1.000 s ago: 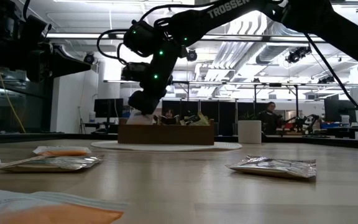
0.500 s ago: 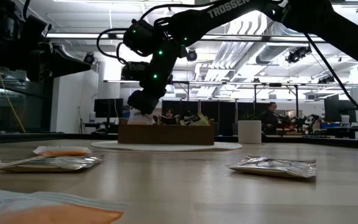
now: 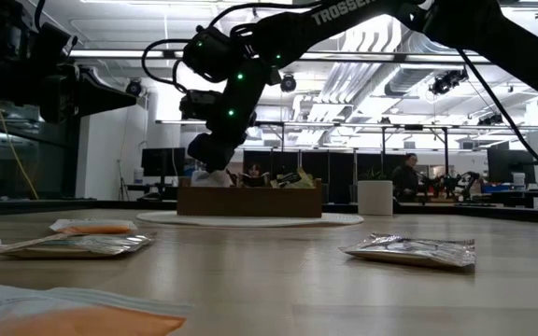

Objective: Pick & Place Tea
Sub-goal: Put the white tea bag into the left section of the wooden organizer

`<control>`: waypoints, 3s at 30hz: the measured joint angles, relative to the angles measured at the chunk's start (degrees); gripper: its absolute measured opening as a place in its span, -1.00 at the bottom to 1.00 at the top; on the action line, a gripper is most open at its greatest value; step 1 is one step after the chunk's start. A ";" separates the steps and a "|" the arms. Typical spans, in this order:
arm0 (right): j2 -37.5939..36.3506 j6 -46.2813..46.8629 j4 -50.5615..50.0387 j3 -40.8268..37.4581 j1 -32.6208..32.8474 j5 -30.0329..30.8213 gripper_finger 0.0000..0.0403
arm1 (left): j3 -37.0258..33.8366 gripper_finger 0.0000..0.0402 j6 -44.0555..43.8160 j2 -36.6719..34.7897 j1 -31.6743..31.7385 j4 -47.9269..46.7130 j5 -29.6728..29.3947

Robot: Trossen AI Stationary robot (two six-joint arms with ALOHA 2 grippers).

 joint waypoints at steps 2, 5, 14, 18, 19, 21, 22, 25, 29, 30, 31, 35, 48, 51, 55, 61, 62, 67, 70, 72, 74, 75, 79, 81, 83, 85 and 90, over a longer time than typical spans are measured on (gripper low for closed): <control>0.00 0.08 0.00 0.00 0.07 0.02 -0.45 | 0.00 -1.00 0.00 0.00 0.00 -0.01 0.01; 0.00 0.14 0.00 0.00 0.30 0.27 -0.34 | 0.00 -1.00 -0.01 0.00 -0.02 0.00 0.01; -2.95 2.35 -1.89 -0.04 1.98 -0.82 -0.14 | 0.01 -1.00 -0.01 0.00 -0.02 0.00 0.02; -4.60 3.63 -4.12 0.07 2.78 -7.35 -0.14 | 0.02 -1.00 0.00 0.00 0.00 0.00 0.00; -4.72 3.69 -4.65 0.07 3.06 -9.56 -0.14 | 0.01 -1.00 -0.01 0.00 -0.01 0.00 0.02; -5.31 4.56 -6.10 0.07 3.67 -14.06 -0.15 | 0.00 -1.00 -0.01 0.00 -0.02 0.00 0.02; -5.55 5.01 -7.17 0.07 4.08 -15.82 -0.15 | 0.01 -1.00 0.00 0.00 -0.01 0.00 0.01; -5.97 6.59 -10.31 0.06 5.29 -20.94 -0.16 | 0.00 -1.00 -0.02 0.00 0.00 0.00 0.02; -6.08 6.65 -14.71 0.04 7.20 -29.81 -0.16 | 0.00 -1.00 -0.02 0.00 0.00 0.00 0.02; -6.11 6.61 -15.85 0.04 7.83 -32.37 -0.16 | 0.01 -1.00 -0.01 0.00 -0.01 0.00 0.01; -6.12 6.41 -16.63 0.04 8.45 -35.27 -0.16 | 0.00 -1.00 -0.01 0.00 -0.02 0.00 0.01; -6.12 4.27 -19.28 0.04 11.13 -44.75 -0.15 | 0.00 -1.00 0.00 -0.02 0.00 0.00 0.02; -6.12 -15.59 -22.55 0.04 24.52 -54.39 -0.16 | 0.02 -1.00 -0.02 0.00 -0.02 0.00 0.02; -6.12 -17.28 -20.27 0.04 27.21 -53.73 -0.16 | 0.01 -1.00 -0.01 0.00 0.00 0.00 0.02; -5.56 -18.39 -16.44 -0.18 29.80 -52.66 -0.16 | 0.02 -1.00 0.00 0.00 0.00 0.00 0.02; -2.98 -19.30 -7.52 -0.51 32.20 -48.64 -0.16 | 0.01 -1.00 0.00 0.00 0.00 0.00 0.03; -2.48 -19.60 -7.05 -0.50 32.55 -48.25 -0.16 | 0.00 -1.00 -0.02 0.00 -0.02 0.00 0.03; 0.01 -21.13 -5.42 -0.52 33.18 -45.44 -0.16 | 0.01 -1.00 -0.01 0.00 -0.02 -0.02 0.06; 0.94 -21.06 -4.22 -0.52 33.21 -45.09 -0.16 | 0.01 -1.00 -0.02 0.00 0.00 -0.02 0.09; 1.66 -21.04 -3.63 -0.50 33.27 -45.09 -0.16 | 0.02 -1.00 0.00 0.00 -0.02 -0.02 0.09; 2.36 -21.06 -3.37 -0.50 33.27 -45.11 -0.16 | 0.01 -1.00 -0.02 0.00 -0.01 -0.02 0.11; 2.59 -21.05 -2.84 -0.50 33.27 -45.07 -0.16 | 0.00 -1.00 -0.02 0.00 0.00 -0.02 0.09; 3.37 -21.06 -1.41 -0.50 33.27 -45.11 -0.16 | 0.01 -1.00 -0.01 0.00 -0.02 -0.02 0.09; 3.82 -21.06 -0.58 -0.50 33.27 -45.13 -0.16 | 0.00 -1.00 -0.02 0.00 0.00 -0.02 0.09; 3.88 -21.06 -0.01 -0.50 33.27 -45.38 -0.16 | 0.00 -1.00 -0.02 0.00 0.00 -0.02 0.09; 3.87 -21.06 1.01 -0.47 33.30 -45.77 -0.16 | 0.01 -1.00 -0.01 0.00 0.00 -0.02 0.09; 3.87 -21.06 2.04 -0.48 33.31 -46.65 -0.16 | 0.00 -1.00 0.00 0.00 -0.01 -0.02 0.08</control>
